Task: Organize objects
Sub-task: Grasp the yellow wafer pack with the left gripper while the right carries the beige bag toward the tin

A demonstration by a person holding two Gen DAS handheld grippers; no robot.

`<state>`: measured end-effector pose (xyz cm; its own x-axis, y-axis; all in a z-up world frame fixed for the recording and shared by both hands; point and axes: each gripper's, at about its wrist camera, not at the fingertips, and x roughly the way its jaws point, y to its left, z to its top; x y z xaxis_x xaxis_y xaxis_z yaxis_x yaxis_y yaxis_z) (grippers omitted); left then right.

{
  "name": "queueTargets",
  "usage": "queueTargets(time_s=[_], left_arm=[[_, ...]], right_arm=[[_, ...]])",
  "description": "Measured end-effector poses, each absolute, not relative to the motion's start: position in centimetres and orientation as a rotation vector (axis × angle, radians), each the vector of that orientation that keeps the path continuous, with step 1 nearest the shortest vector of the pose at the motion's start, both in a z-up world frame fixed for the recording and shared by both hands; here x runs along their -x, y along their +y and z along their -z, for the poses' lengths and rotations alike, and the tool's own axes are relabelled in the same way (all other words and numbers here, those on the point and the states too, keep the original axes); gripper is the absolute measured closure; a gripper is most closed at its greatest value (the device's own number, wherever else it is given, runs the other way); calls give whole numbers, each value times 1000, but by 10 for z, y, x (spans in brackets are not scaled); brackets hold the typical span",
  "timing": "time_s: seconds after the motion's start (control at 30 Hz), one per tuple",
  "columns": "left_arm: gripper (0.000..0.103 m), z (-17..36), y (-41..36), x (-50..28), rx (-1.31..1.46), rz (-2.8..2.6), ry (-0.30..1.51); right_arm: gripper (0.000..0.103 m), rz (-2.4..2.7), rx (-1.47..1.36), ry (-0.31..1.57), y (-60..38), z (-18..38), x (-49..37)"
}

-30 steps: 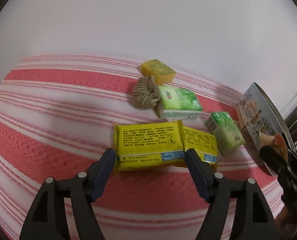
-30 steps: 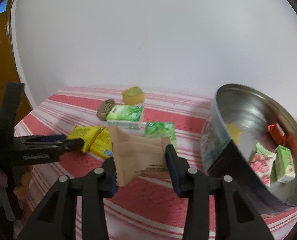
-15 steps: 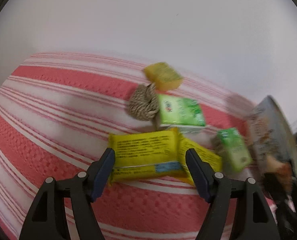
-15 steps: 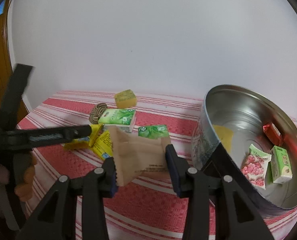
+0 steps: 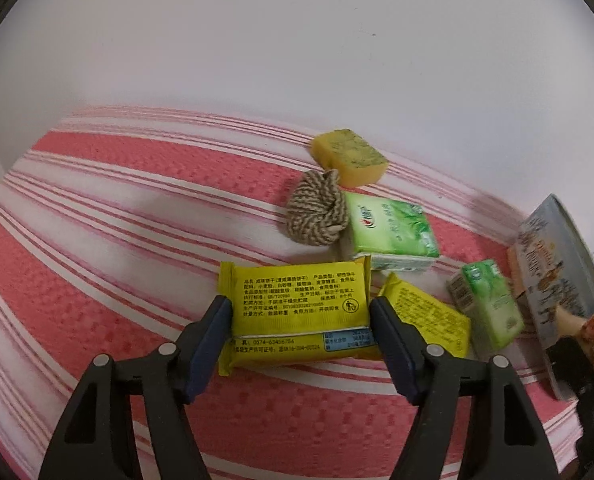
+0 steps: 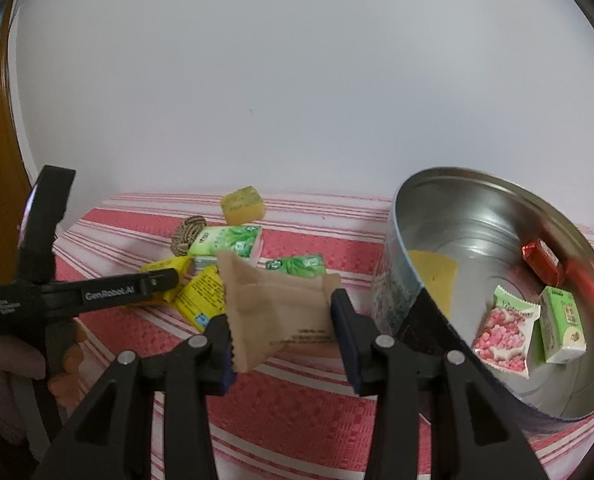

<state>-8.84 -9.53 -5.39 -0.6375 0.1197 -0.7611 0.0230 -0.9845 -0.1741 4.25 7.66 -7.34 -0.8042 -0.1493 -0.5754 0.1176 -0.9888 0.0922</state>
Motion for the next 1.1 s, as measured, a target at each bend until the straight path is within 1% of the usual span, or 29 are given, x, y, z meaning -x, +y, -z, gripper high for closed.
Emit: queueTargets(time_s=[0.1, 0.27, 0.43, 0.5, 0.6, 0.73, 0.93, 1.1], left_arm=[[32, 54, -92, 89, 1304, -2798, -200], [34, 46, -91, 81, 1221, -2863, -175], [34, 31, -88, 71, 1011, -2923, -212], [34, 23, -82, 62, 907, -2943, -193], [34, 17, -69, 53, 822, -2948, -157], [34, 15, -55, 42, 790, -2921, -127], [34, 4, -35, 27, 736, -2925, -127], [34, 3, -3, 26, 717, -2929, -72]], right_arm=[[62, 2856, -922, -84, 78, 74, -42], [62, 2868, -893, -90, 80, 71, -44], [62, 2892, -814, -127, 85, 62, -50], [62, 2896, -773, -143, 87, 57, -54], [62, 2896, -723, -155, 90, 51, -59], [62, 2913, -671, -165, 94, 42, -63], [61, 2966, -600, -166, 111, 32, -70], [61, 3042, -550, -135, 135, 28, -78]])
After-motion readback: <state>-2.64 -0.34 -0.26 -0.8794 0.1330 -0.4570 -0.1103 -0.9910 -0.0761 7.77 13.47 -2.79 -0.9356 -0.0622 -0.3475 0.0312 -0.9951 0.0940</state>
